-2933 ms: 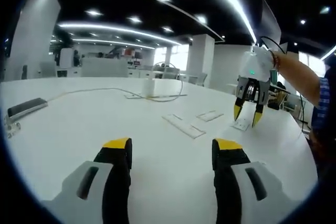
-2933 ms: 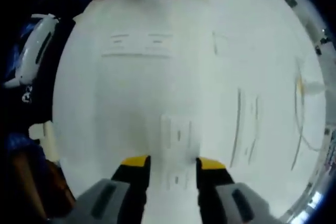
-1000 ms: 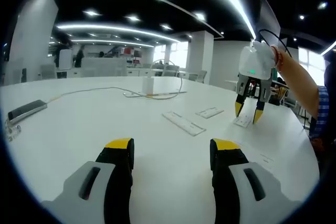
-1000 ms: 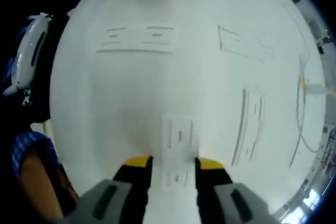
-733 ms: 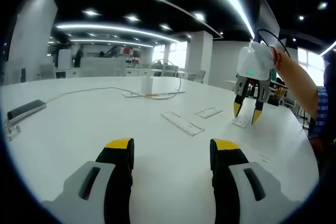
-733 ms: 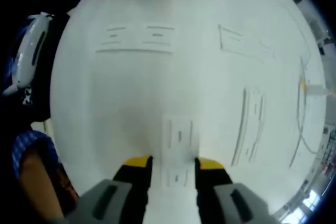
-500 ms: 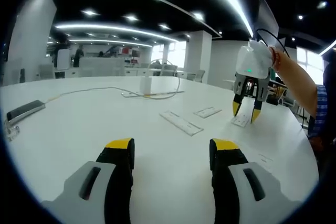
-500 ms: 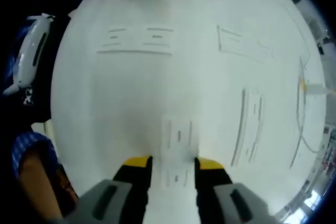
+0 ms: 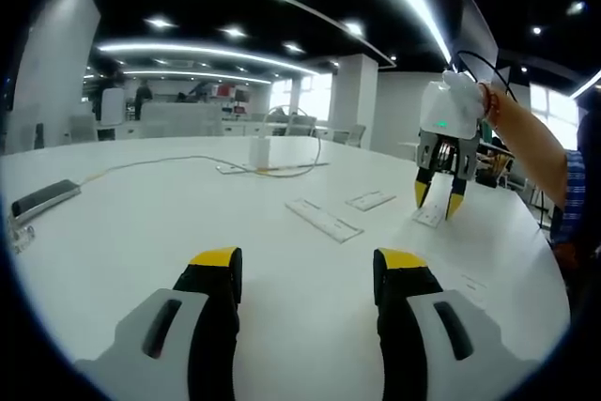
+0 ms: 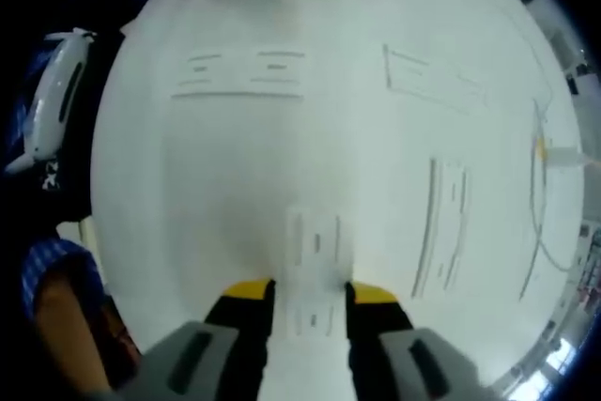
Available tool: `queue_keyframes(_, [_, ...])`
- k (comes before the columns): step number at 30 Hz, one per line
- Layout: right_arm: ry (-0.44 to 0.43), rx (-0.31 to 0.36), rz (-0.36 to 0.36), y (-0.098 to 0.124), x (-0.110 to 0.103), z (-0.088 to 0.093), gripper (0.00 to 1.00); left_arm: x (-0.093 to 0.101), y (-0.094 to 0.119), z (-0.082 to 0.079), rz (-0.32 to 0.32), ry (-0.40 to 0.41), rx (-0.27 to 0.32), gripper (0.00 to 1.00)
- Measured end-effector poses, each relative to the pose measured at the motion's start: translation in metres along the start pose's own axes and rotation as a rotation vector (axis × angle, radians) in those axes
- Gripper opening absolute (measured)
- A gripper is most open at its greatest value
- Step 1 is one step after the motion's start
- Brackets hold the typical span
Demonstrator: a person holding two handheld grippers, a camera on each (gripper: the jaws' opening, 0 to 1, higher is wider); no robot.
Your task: Locate the socket holder cover, grip the socket holder cover, clip it into the socket holder slot.
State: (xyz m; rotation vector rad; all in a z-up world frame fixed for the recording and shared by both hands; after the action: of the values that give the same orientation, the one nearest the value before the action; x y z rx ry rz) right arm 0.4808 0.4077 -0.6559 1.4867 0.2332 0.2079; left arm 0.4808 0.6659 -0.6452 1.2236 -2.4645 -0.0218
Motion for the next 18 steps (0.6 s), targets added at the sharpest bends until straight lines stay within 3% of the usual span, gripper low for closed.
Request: queue_keyframes(18, [-0.019, 0.028, -0.035, 0.0012, 0.0088, 0.0028, 0.28, 0.0026, 0.0000, 0.0011, 0.010, -0.003, -0.008, 0.56])
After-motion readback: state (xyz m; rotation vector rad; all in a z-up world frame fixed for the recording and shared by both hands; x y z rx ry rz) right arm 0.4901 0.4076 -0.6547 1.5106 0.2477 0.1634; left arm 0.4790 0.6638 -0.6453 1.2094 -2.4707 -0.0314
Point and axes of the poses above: the point that each gripper's makers call its tool centre point, and the gripper's own axes: y roughly backward along the fingers, x roughly to its right, z roughly out of its underside, the point moved 4 cm from there along y, roughly backward along the fingers, and after that the axes turned 13 degrees about y, right-handed, at the moved point
